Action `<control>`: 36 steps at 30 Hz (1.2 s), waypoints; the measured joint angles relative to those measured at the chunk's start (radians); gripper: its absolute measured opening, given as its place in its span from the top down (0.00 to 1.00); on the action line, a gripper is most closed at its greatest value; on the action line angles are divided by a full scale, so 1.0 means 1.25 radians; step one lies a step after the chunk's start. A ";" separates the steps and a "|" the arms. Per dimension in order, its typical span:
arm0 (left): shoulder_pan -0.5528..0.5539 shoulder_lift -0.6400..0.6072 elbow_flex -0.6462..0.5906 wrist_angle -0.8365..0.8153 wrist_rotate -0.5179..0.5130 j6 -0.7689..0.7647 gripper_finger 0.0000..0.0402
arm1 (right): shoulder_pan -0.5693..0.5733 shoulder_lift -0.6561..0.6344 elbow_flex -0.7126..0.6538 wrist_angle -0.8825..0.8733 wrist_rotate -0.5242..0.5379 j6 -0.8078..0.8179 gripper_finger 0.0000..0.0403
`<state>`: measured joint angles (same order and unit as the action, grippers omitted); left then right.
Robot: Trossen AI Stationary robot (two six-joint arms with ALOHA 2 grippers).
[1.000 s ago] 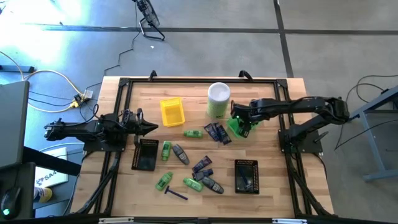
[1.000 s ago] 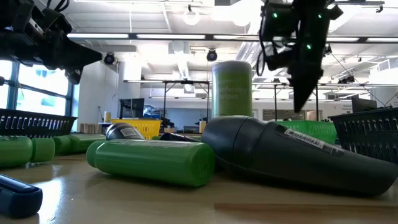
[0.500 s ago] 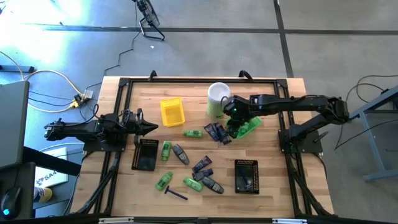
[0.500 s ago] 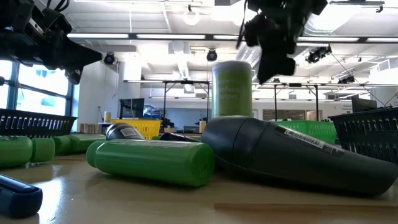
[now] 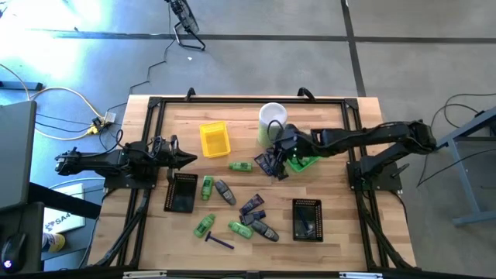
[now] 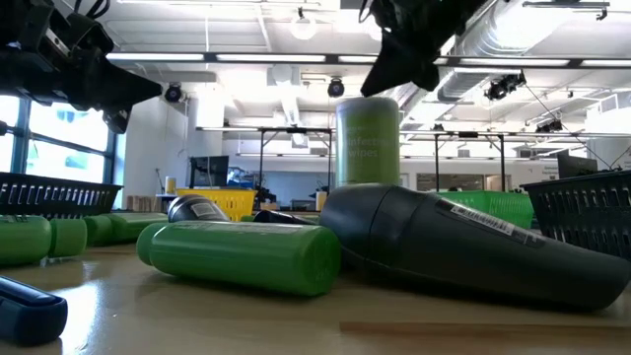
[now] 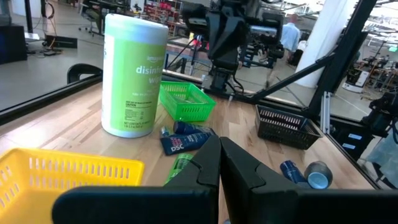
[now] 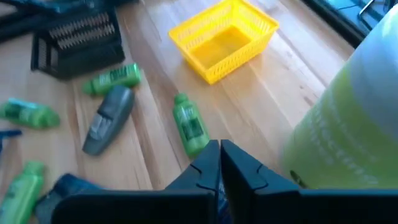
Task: Pick & Place Travel size toiletries
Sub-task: Put the shampoo bottle bottle into the green bin
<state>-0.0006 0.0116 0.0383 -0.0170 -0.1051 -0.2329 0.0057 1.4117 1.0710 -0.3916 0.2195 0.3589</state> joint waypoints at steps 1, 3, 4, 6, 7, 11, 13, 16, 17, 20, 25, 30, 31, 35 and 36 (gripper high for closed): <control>0.000 0.000 0.000 0.000 0.000 0.000 0.99 | 0.006 -0.001 0.000 -0.018 0.004 0.005 0.99; 0.000 0.000 0.000 0.000 0.000 0.000 0.99 | 0.016 -0.015 0.000 -0.070 0.009 0.021 0.99; 0.000 0.000 0.000 0.000 0.000 0.000 0.99 | 0.021 -0.022 0.000 -0.091 0.019 0.030 0.99; 0.000 0.000 0.000 0.000 0.000 0.000 0.99 | 0.034 -0.044 0.000 -0.125 0.043 0.050 0.99; 0.000 0.000 0.000 0.000 0.000 0.000 0.99 | 0.041 -0.055 -0.004 -0.136 0.058 0.055 0.99; 0.000 0.000 0.000 0.006 -0.001 0.000 0.99 | 0.062 -0.115 -0.036 -0.152 0.098 0.087 0.99; 0.000 0.000 -0.001 0.008 -0.002 0.000 0.99 | 0.066 -0.147 -0.068 -0.135 0.106 0.111 0.99; 0.000 0.000 -0.001 0.008 -0.002 0.000 0.99 | 0.069 -0.188 -0.138 -0.086 0.105 0.140 0.99; 0.000 0.000 -0.001 0.008 -0.002 0.000 0.99 | 0.069 -0.201 -0.161 -0.059 0.104 0.150 0.99; 0.000 0.000 -0.001 0.009 -0.002 0.000 0.99 | 0.069 -0.244 -0.224 0.005 0.094 0.175 0.99; 0.000 0.000 -0.001 0.010 -0.002 0.000 0.99 | 0.069 -0.311 -0.277 0.033 0.098 0.211 0.99; 0.000 0.000 -0.001 0.011 -0.001 0.000 0.99 | 0.069 -0.383 -0.302 0.040 0.118 0.215 0.99; 0.000 0.000 -0.001 0.011 -0.001 0.000 0.99 | 0.069 -0.398 -0.308 0.039 0.119 0.215 0.99; 0.000 0.000 -0.001 0.011 0.005 0.000 0.99 | 0.069 -0.445 -0.323 0.034 0.119 0.215 0.99; 0.000 0.000 -0.001 0.011 0.005 0.000 0.99 | 0.069 -0.458 -0.327 0.024 0.119 0.215 0.99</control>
<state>-0.0006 0.0116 0.0376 -0.0032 -0.0986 -0.2331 0.0917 0.8392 0.6621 -0.3614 0.3683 0.6281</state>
